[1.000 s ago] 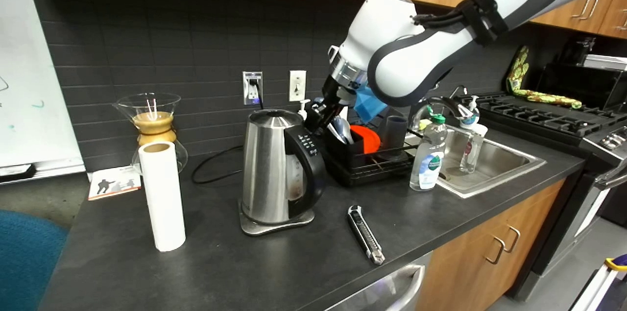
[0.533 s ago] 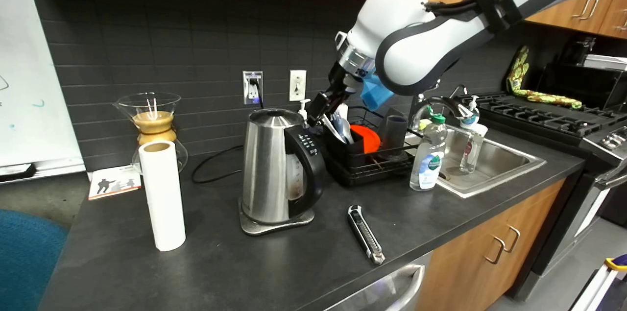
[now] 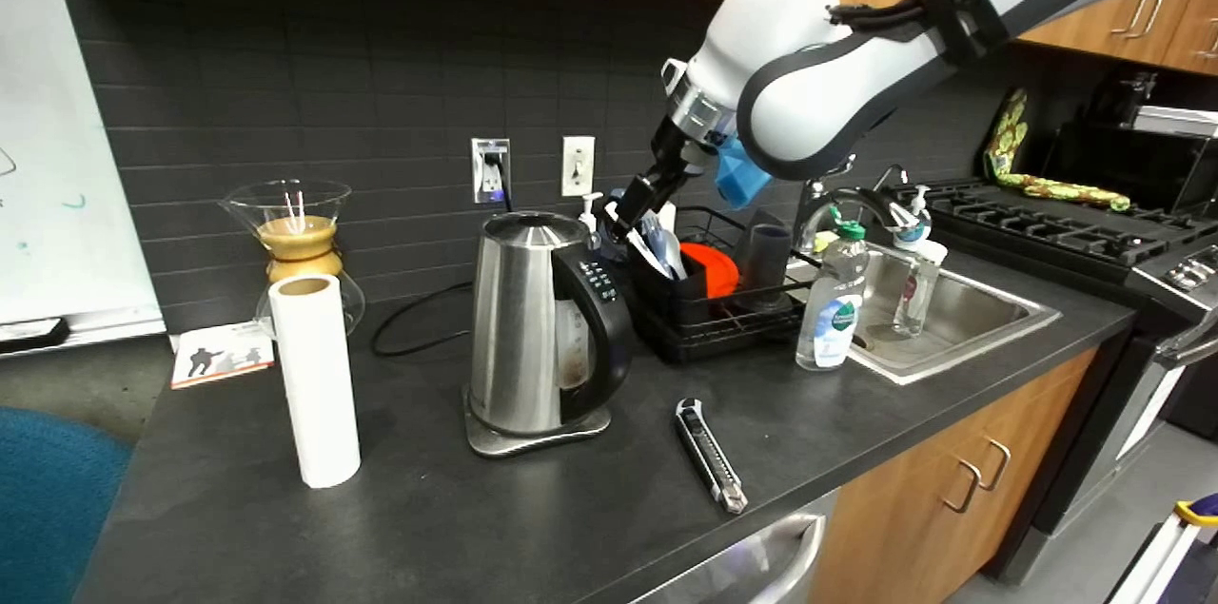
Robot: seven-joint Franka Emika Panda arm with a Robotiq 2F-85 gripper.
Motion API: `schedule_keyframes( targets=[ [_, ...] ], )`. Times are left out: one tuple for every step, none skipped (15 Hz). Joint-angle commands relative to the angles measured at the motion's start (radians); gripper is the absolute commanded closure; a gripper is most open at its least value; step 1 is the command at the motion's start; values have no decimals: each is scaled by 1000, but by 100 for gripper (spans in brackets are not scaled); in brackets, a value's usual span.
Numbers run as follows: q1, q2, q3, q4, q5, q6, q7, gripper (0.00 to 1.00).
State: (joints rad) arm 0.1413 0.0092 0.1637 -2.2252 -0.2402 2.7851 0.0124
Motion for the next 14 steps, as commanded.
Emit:
schedule_keyframes(
  targets=[
    [4,-8,-6,-4,3,23,-36,0],
    [5,-9,-5,-5,8,25,-40,0],
    [7,-8,-4,-5,10,26,-43,0],
    [7,-5,-3,-5,13,28,-49,0],
    [7,-3,-3,-5,12,29,-52,0],
    [8,1,-3,-5,15,30,-56,0],
    [8,3,-3,-5,16,33,-58,0],
    [9,6,-2,-4,22,34,-64,0],
    [12,9,0,-4,23,34,-64,0],
    [13,13,2,-4,24,38,-69,0],
    [14,16,2,-2,18,37,-66,0],
    [15,21,4,0,18,39,-69,0],
    [16,26,4,1,11,42,-67,0],
    [17,30,4,3,13,45,-72,0]
  ],
)
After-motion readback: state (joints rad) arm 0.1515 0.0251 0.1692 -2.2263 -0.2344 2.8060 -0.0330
